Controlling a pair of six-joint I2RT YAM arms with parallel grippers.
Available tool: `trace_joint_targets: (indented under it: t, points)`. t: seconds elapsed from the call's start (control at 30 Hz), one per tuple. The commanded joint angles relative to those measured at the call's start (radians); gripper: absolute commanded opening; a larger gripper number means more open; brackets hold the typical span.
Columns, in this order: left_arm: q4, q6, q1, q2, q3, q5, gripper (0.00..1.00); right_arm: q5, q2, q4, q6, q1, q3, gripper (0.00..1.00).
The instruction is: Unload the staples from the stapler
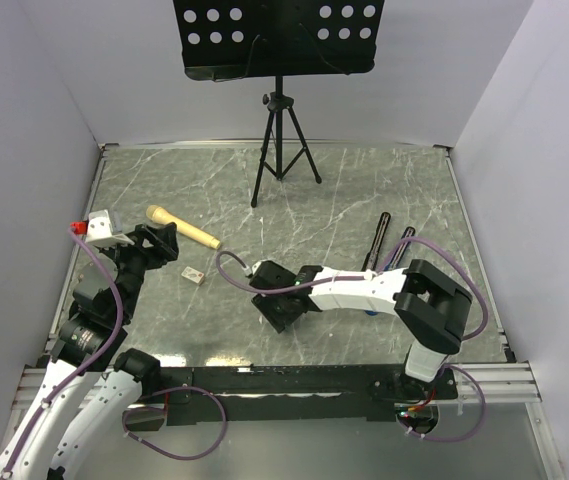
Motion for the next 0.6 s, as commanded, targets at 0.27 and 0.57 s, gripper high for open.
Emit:
trace_joint_targets:
  t: [0.27, 0.57]
  points:
    - [0.028, 0.012, -0.001, -0.001, -0.005, 0.003, 0.76, 0.001, 0.041, 0.022, 0.03, 0.032, -0.008, 0.51]
    - [0.026, 0.01, -0.001, -0.003, -0.005, 0.004, 0.76, 0.031, 0.04, 0.008, 0.045, 0.047, 0.005, 0.42]
